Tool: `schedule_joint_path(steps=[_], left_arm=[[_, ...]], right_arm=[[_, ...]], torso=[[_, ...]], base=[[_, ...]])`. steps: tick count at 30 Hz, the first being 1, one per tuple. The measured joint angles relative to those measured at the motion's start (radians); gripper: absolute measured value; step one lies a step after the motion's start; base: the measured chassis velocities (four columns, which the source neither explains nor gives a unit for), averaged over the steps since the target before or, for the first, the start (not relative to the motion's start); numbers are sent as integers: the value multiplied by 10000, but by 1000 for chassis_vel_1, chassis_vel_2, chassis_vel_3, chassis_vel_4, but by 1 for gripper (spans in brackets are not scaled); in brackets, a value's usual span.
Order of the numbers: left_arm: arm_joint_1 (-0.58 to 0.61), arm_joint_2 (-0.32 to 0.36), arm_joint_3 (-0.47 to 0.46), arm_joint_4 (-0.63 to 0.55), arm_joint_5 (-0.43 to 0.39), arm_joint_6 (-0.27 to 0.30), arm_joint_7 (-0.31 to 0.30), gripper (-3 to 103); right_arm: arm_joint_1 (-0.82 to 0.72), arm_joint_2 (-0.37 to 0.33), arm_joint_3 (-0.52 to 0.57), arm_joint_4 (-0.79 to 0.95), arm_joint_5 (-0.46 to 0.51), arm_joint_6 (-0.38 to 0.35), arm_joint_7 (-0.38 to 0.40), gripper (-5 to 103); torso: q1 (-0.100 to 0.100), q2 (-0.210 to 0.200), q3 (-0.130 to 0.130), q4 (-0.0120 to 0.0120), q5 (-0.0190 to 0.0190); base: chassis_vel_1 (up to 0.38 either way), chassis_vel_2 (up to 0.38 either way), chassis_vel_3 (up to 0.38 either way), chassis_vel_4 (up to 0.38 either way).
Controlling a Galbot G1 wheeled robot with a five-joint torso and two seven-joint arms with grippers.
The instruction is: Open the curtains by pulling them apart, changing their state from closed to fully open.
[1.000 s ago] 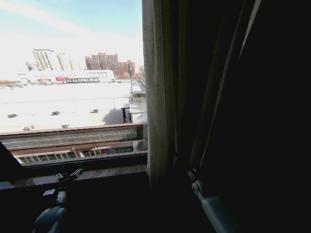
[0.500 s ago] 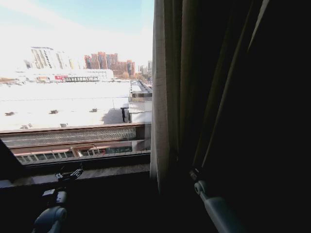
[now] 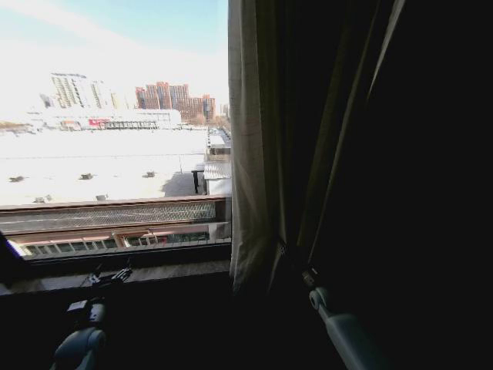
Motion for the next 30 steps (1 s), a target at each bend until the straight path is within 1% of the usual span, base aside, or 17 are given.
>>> schedule_joint_path(steps=[5,6,7,11,13,15,16,20,25,27,30], left_arm=[[0,0,0,-1,0,0,3,100],[0,0,-1,1,0,0,2,100],[0,2,-1,3,0,0,1,100],[0,4,-6,3,0,0,-4,100],[0,3,-5,3,0,1,-5,100],[0,3,-5,3,0,0,-5,100],[0,3,-5,2,0,0,-5,100],[0,4,-5,3,0,0,-4,100],[0,3,-8,3,0,1,-4,100],[0,4,-8,3,0,0,-4,100],[0,4,-7,2,0,0,-4,100]], right_arm=[[70,-11,14,-45,-343,-118,630,0],[107,-3,21,-71,-552,-198,1031,0],[114,-1,20,-67,-613,-234,1178,0],[51,-8,-69,94,-619,-267,1241,0],[-73,-9,-226,347,-633,-262,1192,0],[-87,-6,-249,374,-633,-255,1174,0],[-130,9,-343,449,-648,-212,1068,0],[-102,11,-566,461,-684,-134,851,0],[561,108,-926,-203,-724,-153,857,0],[1133,167,-1080,-712,-759,-294,1060,0],[1458,193,-1089,-1057,-812,-334,1234,0]], torso=[[0,0,0,1,-2],[0,0,0,8,-12],[0,1,0,10,-17],[0,1,0,12,-8],[0,0,0,3,-8],[0,0,1,3,-7],[0,0,0,1,-1],[0,1,0,1,-4],[0,1,0,8,-9],[1,0,1,8,-6],[3,0,0,7,-5]], base=[[-9,-10,19,6],[0,0,0,0],[55,54,-25,-21],[27,23,-14,-11],[0,0,0,0],[0,0,0,0],[0,0,0,0],[0,0,0,0],[0,0,0,0],[0,0,0,0],[0,0,0,0]])
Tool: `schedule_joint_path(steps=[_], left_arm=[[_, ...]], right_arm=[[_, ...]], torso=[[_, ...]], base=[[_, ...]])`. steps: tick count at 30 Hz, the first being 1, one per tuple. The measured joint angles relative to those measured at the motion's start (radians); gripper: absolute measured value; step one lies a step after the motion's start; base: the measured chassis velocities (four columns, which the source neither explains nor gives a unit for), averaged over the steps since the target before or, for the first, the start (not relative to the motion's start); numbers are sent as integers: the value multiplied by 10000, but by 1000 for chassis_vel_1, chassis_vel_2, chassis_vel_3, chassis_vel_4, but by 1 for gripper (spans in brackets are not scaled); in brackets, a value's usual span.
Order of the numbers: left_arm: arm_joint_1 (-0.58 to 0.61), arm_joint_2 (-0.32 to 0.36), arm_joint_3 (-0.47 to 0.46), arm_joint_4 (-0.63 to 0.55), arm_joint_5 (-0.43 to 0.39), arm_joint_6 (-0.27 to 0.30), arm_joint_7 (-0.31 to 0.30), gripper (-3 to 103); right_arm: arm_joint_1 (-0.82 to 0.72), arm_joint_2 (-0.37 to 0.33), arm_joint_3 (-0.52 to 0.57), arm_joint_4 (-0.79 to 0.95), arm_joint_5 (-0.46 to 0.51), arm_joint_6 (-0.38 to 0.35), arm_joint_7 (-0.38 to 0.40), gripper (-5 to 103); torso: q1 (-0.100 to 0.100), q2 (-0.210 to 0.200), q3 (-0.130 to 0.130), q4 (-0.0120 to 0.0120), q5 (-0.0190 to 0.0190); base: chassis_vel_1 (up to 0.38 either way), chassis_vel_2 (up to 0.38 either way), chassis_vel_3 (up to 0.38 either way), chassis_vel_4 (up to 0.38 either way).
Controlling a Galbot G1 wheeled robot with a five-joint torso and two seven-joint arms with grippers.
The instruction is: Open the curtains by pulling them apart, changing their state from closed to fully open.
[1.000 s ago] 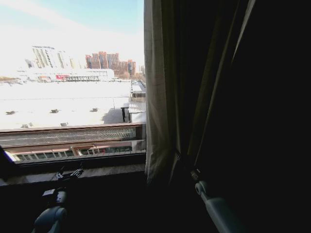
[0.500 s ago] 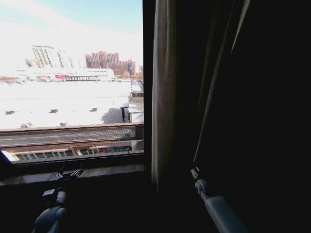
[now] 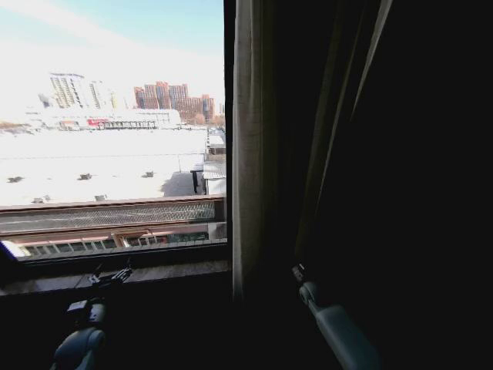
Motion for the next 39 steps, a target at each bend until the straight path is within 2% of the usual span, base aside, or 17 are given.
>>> schedule_joint_path(steps=[3,5,8,9,19,25,31,35,37,38,39], left_arm=[[1,0,0,0,0,0,1,100],[0,0,0,0,0,0,1,100],[0,0,1,0,0,0,0,100],[0,0,1,0,0,0,1,100],[0,0,1,1,0,0,1,100],[0,0,2,0,0,0,1,100],[0,0,1,0,0,0,1,100],[0,0,1,0,0,0,1,100],[0,0,1,0,0,0,1,100],[0,0,1,0,0,0,1,100],[0,0,1,0,0,0,1,100]], right_arm=[[451,13,220,-602,-224,-95,465,0],[621,-217,864,-1052,-640,-504,1233,0],[615,-344,1162,-1140,-738,-639,1500,0],[552,-520,1569,-1199,-886,-808,1819,0],[-56,-1328,2741,-897,-1304,-1349,2655,0],[-336,-1442,2977,-691,-1711,-1631,3125,0],[-491,-1237,2838,-397,-1741,-1567,3194,0],[-668,-1134,2542,-111,-1477,-1314,2890,-3],[-839,-1114,2320,135,-1150,-1054,2447,7],[-860,-1111,2299,170,-1121,-1036,2407,7],[-1079,-1076,2039,637,-802,-976,2141,17]], torso=[[0,0,0,0,0],[-1,0,0,-2,-1],[-1,0,0,-3,0],[0,0,0,-3,1],[-1,0,0,-4,2],[-1,0,0,-3,1],[-3,0,-1,-2,0],[-3,0,0,0,-2],[-3,1,-1,0,-3],[-3,0,-1,0,-3],[-3,1,-1,-2,-1]], base=[[0,0,0,0],[0,0,0,0],[0,0,0,0],[0,0,0,0],[0,0,0,0],[0,0,0,0],[0,0,0,0],[0,0,0,0],[0,0,0,0],[0,0,0,0],[0,0,0,0]])
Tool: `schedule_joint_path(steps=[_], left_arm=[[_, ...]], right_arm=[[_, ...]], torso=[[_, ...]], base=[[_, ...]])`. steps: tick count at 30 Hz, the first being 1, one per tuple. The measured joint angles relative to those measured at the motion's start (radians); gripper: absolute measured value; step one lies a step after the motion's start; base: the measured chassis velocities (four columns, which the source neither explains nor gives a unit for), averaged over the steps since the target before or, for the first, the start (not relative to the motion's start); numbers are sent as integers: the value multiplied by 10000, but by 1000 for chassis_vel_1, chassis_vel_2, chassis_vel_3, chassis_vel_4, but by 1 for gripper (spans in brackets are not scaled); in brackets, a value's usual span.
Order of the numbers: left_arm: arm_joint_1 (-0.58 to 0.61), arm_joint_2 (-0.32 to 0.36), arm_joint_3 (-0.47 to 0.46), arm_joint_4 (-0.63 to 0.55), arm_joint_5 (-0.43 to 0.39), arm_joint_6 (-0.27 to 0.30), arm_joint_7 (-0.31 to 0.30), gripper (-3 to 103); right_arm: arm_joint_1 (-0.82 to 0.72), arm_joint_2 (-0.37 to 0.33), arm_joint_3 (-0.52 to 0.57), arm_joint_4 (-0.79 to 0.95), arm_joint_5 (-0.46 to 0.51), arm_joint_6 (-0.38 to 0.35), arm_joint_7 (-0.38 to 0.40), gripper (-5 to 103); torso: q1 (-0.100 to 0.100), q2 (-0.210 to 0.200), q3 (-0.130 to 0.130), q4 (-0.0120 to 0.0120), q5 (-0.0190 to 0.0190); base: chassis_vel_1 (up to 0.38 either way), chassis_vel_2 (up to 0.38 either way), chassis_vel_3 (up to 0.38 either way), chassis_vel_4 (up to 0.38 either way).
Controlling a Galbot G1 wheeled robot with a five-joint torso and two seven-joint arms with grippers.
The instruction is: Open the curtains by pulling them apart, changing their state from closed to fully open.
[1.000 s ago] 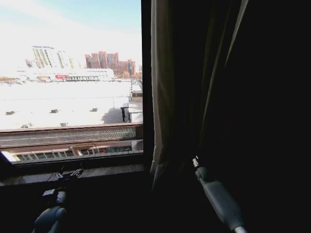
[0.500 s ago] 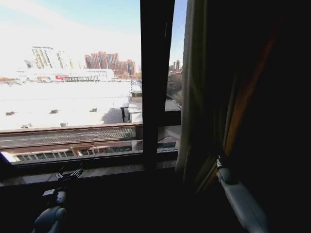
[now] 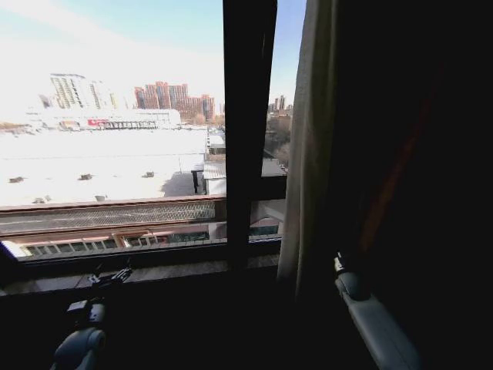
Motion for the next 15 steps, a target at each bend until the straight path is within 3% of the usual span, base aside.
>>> schedule_joint_path(steps=[2,5,8,11,13,15], left_arm=[[0,0,0,0,0,0,0,100],[0,0,0,0,0,0,0,100],[0,0,0,0,0,0,0,100],[0,0,0,0,0,0,0,100],[0,0,0,0,0,0,0,100],[0,0,0,0,0,0,0,100]], right_arm=[[-110,7,-134,279,138,-61,-8,17],[-374,-13,-495,1006,508,-308,0,33],[-569,-59,-705,1432,646,-454,6,39],[-913,-125,-980,2022,773,-701,137,56],[-1080,-153,-1053,2259,775,-777,183,56],[-1459,-216,-1101,2716,685,-875,209,66]], torso=[[0,0,0,0,-1],[0,0,0,1,-2],[0,0,0,1,-2],[0,0,-1,0,-1],[0,0,-1,1,0],[0,0,-1,0,0]], base=[[0,0,0,0],[0,0,0,0],[0,0,0,0],[0,0,0,0],[0,0,0,0],[0,0,0,0]])
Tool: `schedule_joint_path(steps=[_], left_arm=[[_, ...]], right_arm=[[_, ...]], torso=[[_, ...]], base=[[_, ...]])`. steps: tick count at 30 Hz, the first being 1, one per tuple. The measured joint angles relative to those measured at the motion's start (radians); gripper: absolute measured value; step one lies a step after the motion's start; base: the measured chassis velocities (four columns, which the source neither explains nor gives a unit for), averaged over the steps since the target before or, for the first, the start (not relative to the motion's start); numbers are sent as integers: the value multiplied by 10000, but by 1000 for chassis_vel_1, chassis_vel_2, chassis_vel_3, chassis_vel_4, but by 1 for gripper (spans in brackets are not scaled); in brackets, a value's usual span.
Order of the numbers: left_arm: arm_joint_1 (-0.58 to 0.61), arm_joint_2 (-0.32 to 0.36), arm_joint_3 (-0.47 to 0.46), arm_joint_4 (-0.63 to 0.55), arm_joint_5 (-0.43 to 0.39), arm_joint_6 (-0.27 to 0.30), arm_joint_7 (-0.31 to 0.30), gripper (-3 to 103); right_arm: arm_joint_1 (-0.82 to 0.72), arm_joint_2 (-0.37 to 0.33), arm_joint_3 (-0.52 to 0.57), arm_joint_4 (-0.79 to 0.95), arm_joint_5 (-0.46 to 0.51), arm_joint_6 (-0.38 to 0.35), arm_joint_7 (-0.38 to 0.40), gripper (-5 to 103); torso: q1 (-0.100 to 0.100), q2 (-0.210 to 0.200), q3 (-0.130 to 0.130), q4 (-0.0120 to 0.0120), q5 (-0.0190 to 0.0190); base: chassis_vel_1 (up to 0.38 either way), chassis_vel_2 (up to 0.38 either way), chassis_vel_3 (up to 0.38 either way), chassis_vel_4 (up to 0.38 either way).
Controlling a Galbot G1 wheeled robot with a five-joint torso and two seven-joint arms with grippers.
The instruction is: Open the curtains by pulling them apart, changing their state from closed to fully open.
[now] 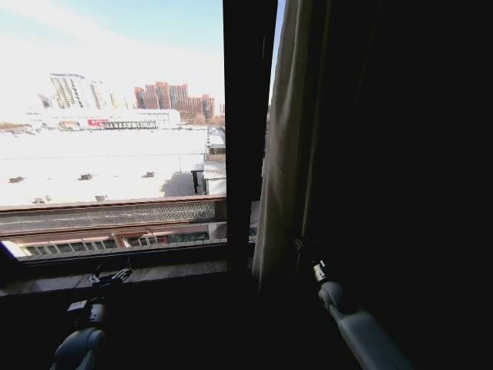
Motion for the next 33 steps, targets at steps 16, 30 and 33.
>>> schedule_joint_path(steps=[16,30,33], left_arm=[[0,0,0,0,0,0,0,100],[0,0,0,0,0,0,0,100],[0,0,0,0,0,0,0,100]], right_arm=[[-1866,80,648,1532,475,45,-109,100],[-2410,637,1002,1755,609,286,-540,100],[-2472,776,975,1837,394,95,-205,100]], torso=[[0,1,0,0,0],[0,0,1,0,0],[0,1,1,0,0]], base=[[0,0,0,0],[0,0,0,0],[0,0,0,0]])
